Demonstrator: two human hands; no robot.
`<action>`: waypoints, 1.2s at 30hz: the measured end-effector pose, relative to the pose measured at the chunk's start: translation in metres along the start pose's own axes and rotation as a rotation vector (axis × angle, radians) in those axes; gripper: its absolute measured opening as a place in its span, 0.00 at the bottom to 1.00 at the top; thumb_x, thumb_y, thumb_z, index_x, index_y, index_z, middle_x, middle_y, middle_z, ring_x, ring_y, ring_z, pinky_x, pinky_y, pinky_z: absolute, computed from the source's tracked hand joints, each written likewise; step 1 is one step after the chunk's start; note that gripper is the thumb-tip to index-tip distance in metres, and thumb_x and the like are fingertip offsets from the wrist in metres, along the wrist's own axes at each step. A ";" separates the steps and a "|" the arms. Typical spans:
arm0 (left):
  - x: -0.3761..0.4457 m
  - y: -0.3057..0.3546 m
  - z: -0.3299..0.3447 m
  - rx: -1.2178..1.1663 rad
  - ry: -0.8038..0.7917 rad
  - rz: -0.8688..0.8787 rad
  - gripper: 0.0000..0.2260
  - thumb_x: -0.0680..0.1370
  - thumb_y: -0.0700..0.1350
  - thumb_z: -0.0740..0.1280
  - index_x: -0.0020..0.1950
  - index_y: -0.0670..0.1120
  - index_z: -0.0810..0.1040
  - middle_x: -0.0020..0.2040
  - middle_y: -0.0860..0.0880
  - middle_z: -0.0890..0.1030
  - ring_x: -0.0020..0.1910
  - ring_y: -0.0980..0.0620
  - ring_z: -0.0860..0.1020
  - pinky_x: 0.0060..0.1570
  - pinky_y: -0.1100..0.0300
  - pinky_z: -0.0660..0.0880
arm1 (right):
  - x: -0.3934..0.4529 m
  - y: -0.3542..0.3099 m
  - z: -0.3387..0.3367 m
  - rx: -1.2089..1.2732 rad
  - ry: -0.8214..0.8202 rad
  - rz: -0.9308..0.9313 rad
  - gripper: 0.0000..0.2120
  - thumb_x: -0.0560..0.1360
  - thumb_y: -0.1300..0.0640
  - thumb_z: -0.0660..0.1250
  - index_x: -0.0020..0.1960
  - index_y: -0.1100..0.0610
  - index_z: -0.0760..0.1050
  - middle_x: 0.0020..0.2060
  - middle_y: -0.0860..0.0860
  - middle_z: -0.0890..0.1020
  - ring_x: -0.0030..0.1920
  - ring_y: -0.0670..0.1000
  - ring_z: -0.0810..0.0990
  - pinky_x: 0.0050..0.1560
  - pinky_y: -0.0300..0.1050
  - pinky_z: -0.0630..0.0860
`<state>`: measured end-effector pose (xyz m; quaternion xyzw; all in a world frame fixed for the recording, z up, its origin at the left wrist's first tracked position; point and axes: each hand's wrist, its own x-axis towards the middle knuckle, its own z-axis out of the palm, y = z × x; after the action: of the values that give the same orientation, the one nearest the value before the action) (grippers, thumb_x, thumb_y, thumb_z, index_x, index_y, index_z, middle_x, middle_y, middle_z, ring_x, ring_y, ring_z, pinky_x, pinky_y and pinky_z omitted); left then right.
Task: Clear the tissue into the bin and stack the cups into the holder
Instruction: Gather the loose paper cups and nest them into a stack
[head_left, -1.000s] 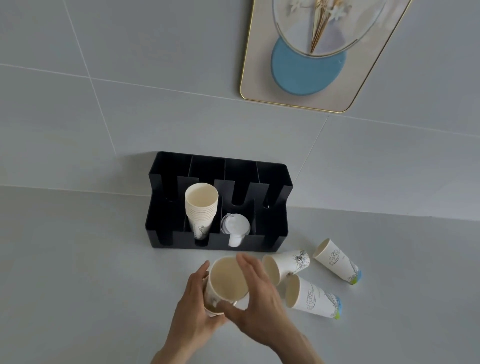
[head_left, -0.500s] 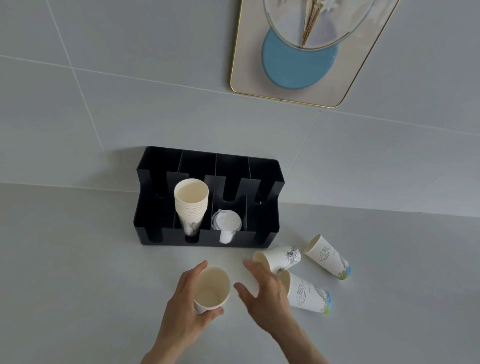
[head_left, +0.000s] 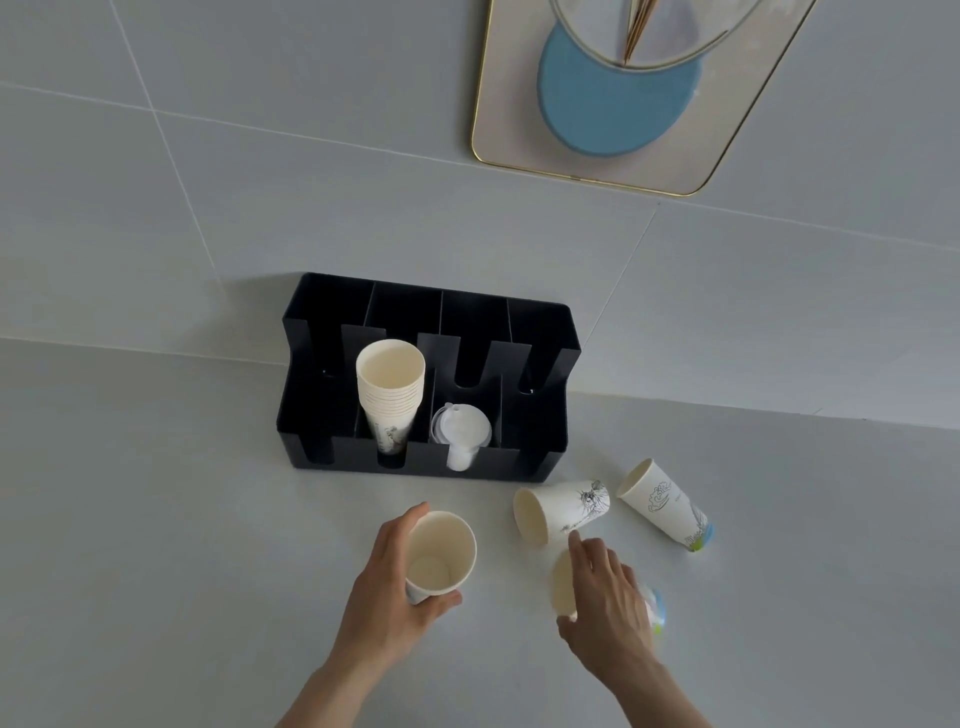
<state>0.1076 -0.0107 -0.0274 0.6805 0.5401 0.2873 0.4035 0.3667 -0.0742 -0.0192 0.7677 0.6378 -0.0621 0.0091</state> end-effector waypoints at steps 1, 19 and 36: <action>0.000 0.000 0.000 -0.006 -0.001 0.001 0.44 0.63 0.52 0.82 0.71 0.67 0.59 0.64 0.70 0.65 0.58 0.67 0.71 0.50 0.66 0.70 | 0.000 -0.004 -0.010 0.035 0.019 -0.006 0.51 0.51 0.49 0.83 0.70 0.61 0.70 0.53 0.54 0.78 0.47 0.58 0.81 0.45 0.51 0.80; 0.005 -0.004 0.011 -0.030 0.018 0.007 0.45 0.64 0.52 0.81 0.72 0.66 0.56 0.63 0.70 0.69 0.57 0.61 0.76 0.45 0.75 0.73 | 0.005 -0.103 -0.050 0.674 0.057 -0.211 0.42 0.70 0.40 0.73 0.77 0.54 0.63 0.68 0.43 0.69 0.63 0.40 0.72 0.62 0.36 0.74; 0.005 -0.002 0.004 -0.038 -0.011 0.031 0.46 0.61 0.55 0.83 0.72 0.67 0.60 0.66 0.72 0.67 0.59 0.74 0.68 0.51 0.72 0.68 | 0.027 -0.015 -0.023 0.217 0.111 -0.038 0.40 0.65 0.74 0.70 0.76 0.55 0.68 0.74 0.51 0.72 0.74 0.58 0.70 0.70 0.55 0.72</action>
<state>0.1114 -0.0063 -0.0316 0.6826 0.5217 0.3000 0.4147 0.3585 -0.0427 0.0013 0.7541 0.6414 -0.0880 -0.1105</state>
